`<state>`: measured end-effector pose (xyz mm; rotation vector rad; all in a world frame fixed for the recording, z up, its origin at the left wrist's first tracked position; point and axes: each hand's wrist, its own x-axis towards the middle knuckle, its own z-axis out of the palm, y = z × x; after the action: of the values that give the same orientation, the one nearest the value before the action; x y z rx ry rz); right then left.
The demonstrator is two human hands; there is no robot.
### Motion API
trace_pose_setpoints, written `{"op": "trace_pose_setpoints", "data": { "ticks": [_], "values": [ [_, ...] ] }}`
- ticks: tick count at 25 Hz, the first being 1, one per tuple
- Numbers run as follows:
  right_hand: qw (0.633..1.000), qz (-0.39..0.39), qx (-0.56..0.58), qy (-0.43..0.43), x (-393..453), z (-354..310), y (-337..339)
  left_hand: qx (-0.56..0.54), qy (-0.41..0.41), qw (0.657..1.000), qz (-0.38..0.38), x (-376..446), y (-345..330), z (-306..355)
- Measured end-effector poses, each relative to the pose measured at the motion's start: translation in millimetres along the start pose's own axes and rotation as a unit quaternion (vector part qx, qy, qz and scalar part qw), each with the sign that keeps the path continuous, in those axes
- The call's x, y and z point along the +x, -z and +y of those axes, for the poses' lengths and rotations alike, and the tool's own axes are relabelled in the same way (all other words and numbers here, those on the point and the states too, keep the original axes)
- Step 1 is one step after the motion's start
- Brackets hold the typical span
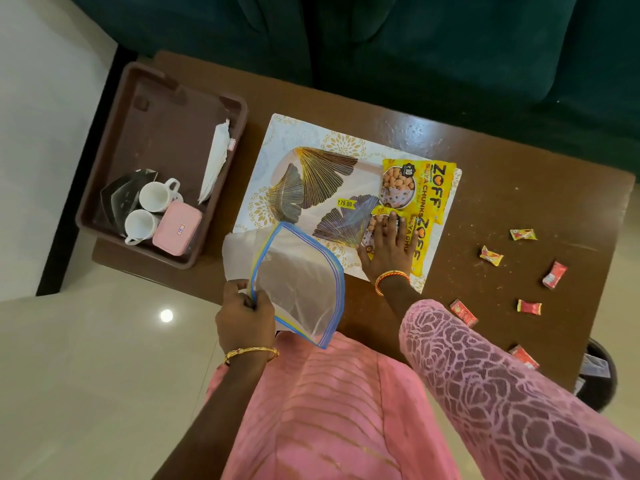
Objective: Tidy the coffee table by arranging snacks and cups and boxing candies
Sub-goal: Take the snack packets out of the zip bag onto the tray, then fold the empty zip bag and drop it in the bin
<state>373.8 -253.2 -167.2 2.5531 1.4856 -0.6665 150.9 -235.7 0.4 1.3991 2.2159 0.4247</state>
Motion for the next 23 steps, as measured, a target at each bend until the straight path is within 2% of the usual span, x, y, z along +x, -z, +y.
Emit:
{"op": "trace_pose_setpoints", "data": {
  "ticks": [3,5,6,10,12,14,15,18,20,21,23],
  "values": [
    [0.997,0.030,0.067,-0.008,-6.2,-5.0,18.7,-0.015,0.013,1.000,-0.008,-2.1,2.7,3.9],
    [0.984,0.066,0.165,0.002,-26.8,-10.8,34.3,-0.032,0.027,0.999,-0.015,-1.1,5.9,8.1],
    [0.974,0.055,0.220,0.017,-43.0,-12.8,38.8,-0.043,0.035,0.998,-0.020,-0.2,8.5,10.6],
    [0.939,-0.116,0.307,0.101,-117.9,-15.3,41.9,-0.136,0.112,0.982,-0.067,5.5,25.7,22.8],
    [0.886,-0.154,0.414,0.137,-140.6,-27.9,52.1,-0.188,0.159,0.965,-0.092,9.0,33.1,26.8],
    [0.832,-0.119,0.530,0.112,-155.6,-53.3,69.3,-0.217,0.179,0.952,-0.118,11.1,42.6,28.2],
    [0.816,-0.087,0.564,0.091,-158.3,-66.3,75.5,-0.222,0.176,0.950,-0.134,12.7,47.5,28.0],
    [0.816,0.006,0.578,0.024,-157.7,-98.1,91.1,-0.244,0.155,0.934,-0.207,21.6,65.8,25.9],
    [0.810,0.031,0.583,-0.054,-153.9,-108.4,103.4,-0.253,0.119,0.926,-0.254,34.5,75.1,19.1],
    [0.801,0.045,0.590,-0.090,-152.4,-110.4,108.2,-0.247,0.088,0.928,-0.266,42.6,79.0,13.2],
    [0.769,0.073,0.627,-0.101,-151.3,-113.3,120.8,-0.229,0.035,0.931,-0.282,59.7,85.8,-6.0]
  ]
}}
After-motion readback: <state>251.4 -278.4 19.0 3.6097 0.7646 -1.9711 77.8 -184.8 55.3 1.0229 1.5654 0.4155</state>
